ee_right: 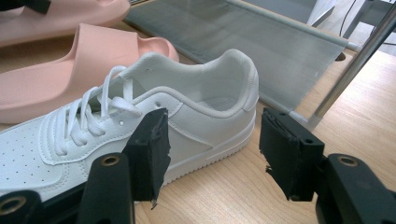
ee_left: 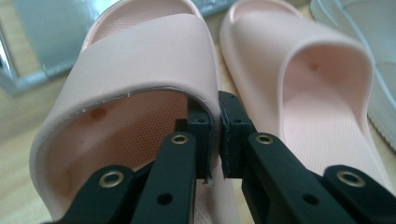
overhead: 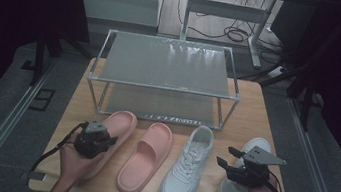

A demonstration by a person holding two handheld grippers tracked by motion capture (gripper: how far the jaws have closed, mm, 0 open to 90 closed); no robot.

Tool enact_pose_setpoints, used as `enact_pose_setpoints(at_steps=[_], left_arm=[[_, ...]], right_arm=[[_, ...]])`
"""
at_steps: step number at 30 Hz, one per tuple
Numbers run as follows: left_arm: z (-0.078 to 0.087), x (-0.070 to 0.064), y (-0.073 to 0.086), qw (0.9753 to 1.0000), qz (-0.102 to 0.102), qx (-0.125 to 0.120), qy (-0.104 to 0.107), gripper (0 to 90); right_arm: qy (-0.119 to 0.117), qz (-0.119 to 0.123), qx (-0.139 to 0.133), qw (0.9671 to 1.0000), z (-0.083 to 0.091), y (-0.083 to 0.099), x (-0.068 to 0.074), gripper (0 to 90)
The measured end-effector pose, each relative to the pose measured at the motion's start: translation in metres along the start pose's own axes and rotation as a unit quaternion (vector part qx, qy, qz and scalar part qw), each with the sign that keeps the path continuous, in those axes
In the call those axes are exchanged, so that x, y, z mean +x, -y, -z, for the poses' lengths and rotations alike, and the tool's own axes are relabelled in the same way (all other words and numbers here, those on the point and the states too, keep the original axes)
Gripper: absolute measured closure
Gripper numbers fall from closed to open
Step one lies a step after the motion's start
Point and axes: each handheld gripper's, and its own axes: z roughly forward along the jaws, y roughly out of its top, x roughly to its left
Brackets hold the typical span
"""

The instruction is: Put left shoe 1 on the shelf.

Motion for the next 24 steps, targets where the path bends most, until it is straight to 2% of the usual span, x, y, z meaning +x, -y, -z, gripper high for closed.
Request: enact_pose_setpoints(at_steps=[3,4,8,10,11,17,22,24], left_arm=[[-0.003,0.001,-0.007,1.0,0.0,-0.003,-0.002,84.9],[-0.006,0.002,-0.015,1.0,-0.001,-0.006,-0.001,84.9],[-0.012,0.003,-0.027,0.9999,-0.003,-0.012,-0.004,84.7],[-0.021,0.005,-0.04,0.9998,-0.007,-0.016,-0.009,84.7],[-0.021,0.005,-0.04,0.9998,-0.007,-0.016,-0.009,84.7],[-0.048,0.011,-0.06,0.9996,-0.012,-0.014,-0.022,84.7],[-0.068,0.012,-0.069,0.9995,-0.017,-0.006,-0.027,84.7],[-0.08,0.013,-0.075,0.999,-0.022,-0.007,-0.038,84.6]], right_arm=[[0.0,0.0,0.0,1.0,0.0,0.0,0.0,43.1],[0.0,-0.001,0.001,1.0,-0.001,0.0,0.0,43.1],[0.0,0.0,0.001,1.0,-0.001,0.0,0.0,43.1],[0.0,-0.001,0.002,1.0,-0.001,0.001,0.0,43.1],[0.0,0.0,0.002,1.0,-0.001,0.001,0.0,43.1],[0.0,-0.001,0.002,1.0,-0.001,0.001,-0.001,43.1],[-0.001,-0.002,0.004,1.0,-0.003,0.002,-0.001,43.1],[-0.001,-0.003,0.003,1.0,-0.003,0.002,-0.002,43.1]])
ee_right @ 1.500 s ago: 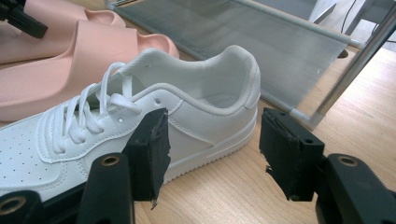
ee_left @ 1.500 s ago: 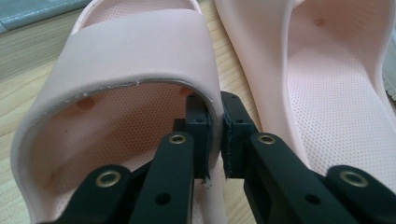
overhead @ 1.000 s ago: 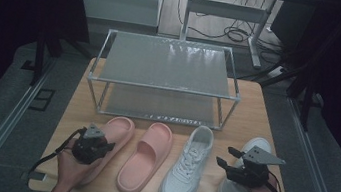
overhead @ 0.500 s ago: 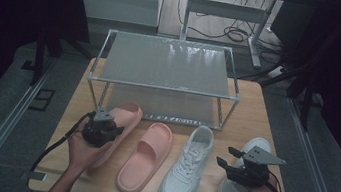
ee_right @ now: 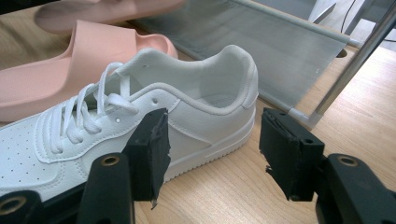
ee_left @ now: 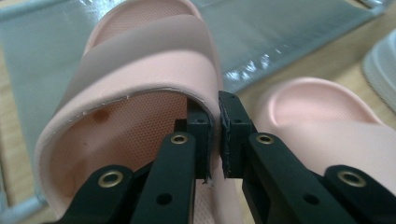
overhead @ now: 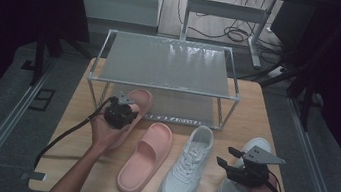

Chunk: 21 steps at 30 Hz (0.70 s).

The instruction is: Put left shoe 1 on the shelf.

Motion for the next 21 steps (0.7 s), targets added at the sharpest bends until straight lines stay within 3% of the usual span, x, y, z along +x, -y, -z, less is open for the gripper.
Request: enact_pose_setpoints(at_steps=[15,21], left_arm=[[-0.032,-0.004,-0.021,0.9997,-0.01,0.002,-0.021,84.5],[-0.044,-0.004,-0.022,0.9996,-0.003,0.005,-0.027,84.3]], right_arm=[[0.001,0.001,-0.001,1.0,0.001,0.0,-0.001,43.1],[0.0,0.001,-0.001,1.0,0.001,0.0,-0.001,43.1]])
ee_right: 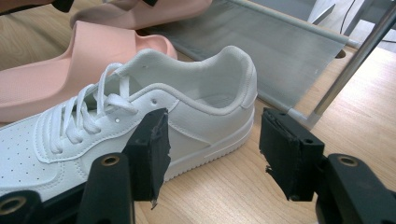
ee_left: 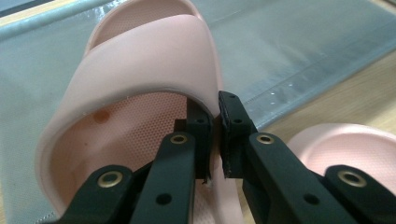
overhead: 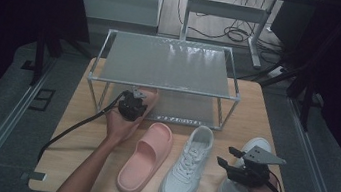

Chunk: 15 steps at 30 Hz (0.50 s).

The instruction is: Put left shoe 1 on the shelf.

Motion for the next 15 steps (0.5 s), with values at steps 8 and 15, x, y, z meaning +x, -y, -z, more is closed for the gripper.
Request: enact_pose_setpoints(at_steps=[8,15], left_arm=[[-0.014,-0.001,0.002,0.9999,-0.002,0.004,-0.011,82.4],[0.003,-0.002,0.006,0.9998,0.013,0.007,-0.01,57.4]], right_arm=[[0.001,-0.001,0.0,1.0,0.0,0.0,-0.001,43.1],[0.001,0.0,-0.001,1.0,0.001,0.0,-0.001,43.1]])
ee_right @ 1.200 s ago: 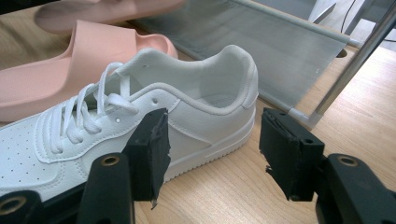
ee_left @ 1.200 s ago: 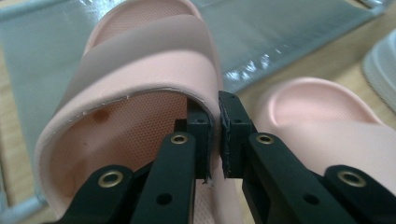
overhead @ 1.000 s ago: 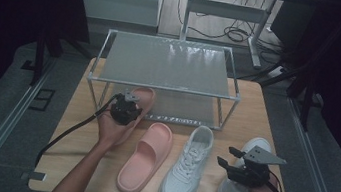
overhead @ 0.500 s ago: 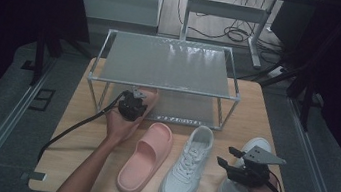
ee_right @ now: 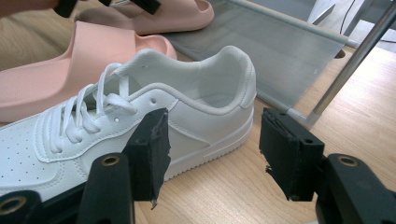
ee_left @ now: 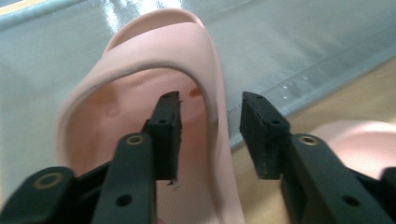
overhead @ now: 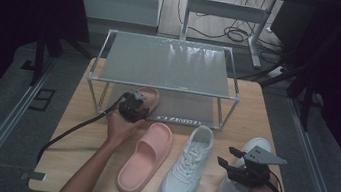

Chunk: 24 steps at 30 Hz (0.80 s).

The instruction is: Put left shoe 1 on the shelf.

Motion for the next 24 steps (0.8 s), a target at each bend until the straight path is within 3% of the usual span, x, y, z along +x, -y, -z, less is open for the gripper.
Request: enact_pose_setpoints(at_steps=[5,9,10,16,20,24], left_arm=[[0.024,0.006,0.014,0.9996,0.003,-0.008,0.026,57.2],[0.044,0.011,0.031,0.9985,0.0,-0.016,0.053,66.8],[0.049,0.012,0.036,0.9983,-0.001,-0.016,0.056,73.8],[0.076,0.016,0.064,0.9976,-0.005,-0.024,0.065,88.9],[0.092,0.018,0.077,0.9971,-0.007,-0.026,0.071,90.0],[0.099,0.019,0.092,0.9966,-0.015,-0.011,0.08,90.0]], right_arm=[[-0.003,0.002,0.002,1.0,-0.001,-0.001,0.003,43.1],[-0.002,0.003,0.002,1.0,-0.002,-0.001,0.003,43.1],[-0.002,0.004,0.003,1.0,-0.002,-0.001,0.003,43.1],[-0.002,0.005,0.004,1.0,-0.002,-0.001,0.004,43.1],[-0.002,0.004,0.005,1.0,-0.002,-0.001,0.004,43.1],[-0.001,0.004,0.005,1.0,-0.002,-0.001,0.005,43.1]])
